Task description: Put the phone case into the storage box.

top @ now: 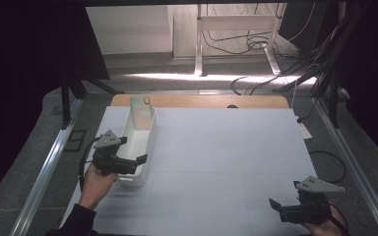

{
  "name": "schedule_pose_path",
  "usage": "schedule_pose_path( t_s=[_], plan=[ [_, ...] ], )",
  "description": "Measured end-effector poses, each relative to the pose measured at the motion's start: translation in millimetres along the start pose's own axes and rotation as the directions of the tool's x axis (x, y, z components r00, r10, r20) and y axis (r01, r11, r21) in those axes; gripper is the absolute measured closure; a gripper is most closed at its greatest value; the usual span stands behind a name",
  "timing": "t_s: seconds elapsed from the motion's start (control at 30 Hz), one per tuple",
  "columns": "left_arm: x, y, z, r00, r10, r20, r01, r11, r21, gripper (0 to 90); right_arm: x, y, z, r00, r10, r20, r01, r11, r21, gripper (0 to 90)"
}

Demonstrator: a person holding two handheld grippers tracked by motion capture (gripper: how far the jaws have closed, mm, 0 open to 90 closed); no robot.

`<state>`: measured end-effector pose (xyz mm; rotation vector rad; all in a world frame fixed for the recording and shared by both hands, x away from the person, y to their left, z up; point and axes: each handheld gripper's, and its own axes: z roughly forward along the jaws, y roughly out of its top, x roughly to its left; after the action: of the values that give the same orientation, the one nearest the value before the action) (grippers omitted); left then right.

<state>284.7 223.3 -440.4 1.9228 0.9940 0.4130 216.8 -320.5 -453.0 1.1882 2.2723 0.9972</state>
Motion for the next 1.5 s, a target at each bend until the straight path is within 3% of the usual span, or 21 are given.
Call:
schedule_pose_path(
  t_s=[1.5],
  plan=[
    [-17.5, -28.5, -34.9, 0.9986, -0.008, -0.052, 0.006, 0.9995, -0.032, 0.0, 1.3, 0.0, -0.1, 0.9999, -0.016, -0.001, 0.016, 1.000, -0.001, 0.0]
  ],
)
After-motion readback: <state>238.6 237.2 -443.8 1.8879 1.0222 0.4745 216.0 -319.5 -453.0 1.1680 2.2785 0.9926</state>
